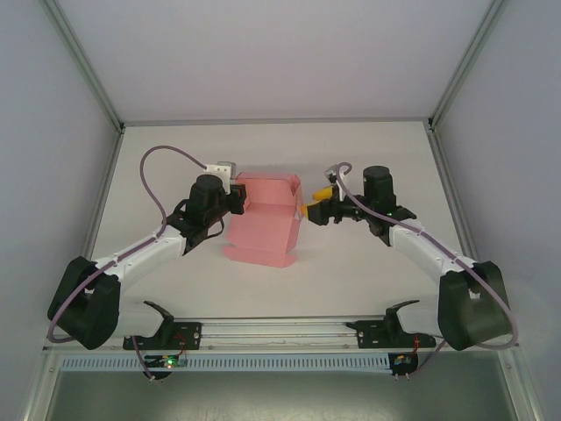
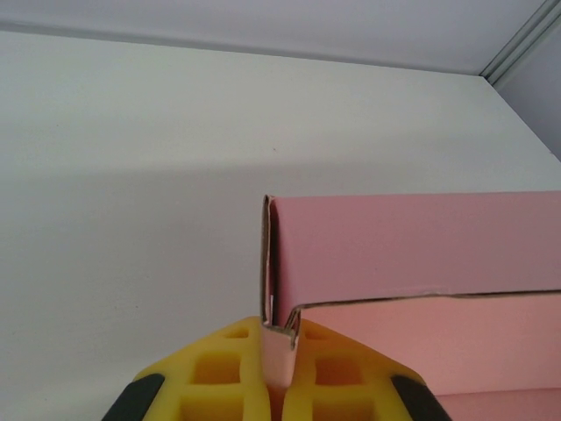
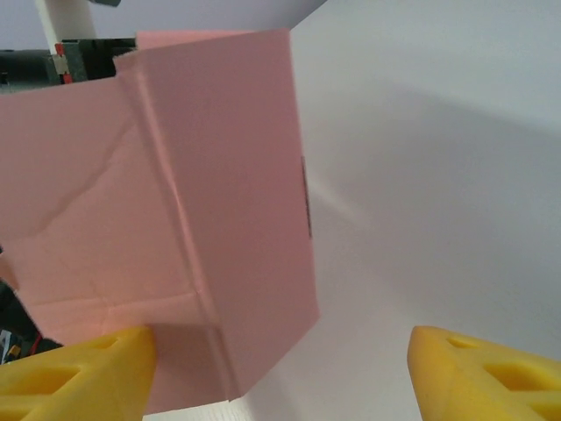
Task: Assemble paper box
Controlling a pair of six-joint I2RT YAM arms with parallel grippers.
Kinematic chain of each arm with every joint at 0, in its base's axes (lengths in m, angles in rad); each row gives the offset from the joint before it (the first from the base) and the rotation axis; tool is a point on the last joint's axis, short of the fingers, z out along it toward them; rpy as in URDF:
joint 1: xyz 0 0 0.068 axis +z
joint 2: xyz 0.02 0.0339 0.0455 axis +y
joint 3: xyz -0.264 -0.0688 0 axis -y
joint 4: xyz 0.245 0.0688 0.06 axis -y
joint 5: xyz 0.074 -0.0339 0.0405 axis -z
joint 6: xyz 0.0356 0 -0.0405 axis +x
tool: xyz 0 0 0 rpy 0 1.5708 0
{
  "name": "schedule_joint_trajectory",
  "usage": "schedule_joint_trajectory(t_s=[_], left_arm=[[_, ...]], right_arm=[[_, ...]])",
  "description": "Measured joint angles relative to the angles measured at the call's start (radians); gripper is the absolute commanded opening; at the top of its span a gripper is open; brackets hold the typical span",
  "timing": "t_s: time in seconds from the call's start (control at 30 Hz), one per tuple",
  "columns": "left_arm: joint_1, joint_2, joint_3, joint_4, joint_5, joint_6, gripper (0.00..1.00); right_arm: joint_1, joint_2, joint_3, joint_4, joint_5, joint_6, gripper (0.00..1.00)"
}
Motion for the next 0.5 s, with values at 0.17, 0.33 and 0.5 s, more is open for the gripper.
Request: schedule_joint_trajectory(t_s=[0.17,0.33,0.5], left_arm=[[0.0,0.0,0.0,0.0,0.0,-0.002,0.01],[0.0,0.0,0.0,0.0,0.0,-0.003,0.01],[0.002,0.006,0.001,0.0,0.0,-0.002,0.0]], right_arm=[[0.051,0.029,0.036,-0.011,0.026,-0.028,0.7],[0.104,0.036,0.08,-0.066,0.133,-0.074,0.63],[0.167,0.036,0.131,-0.13,0.282,-0.124,0.59]])
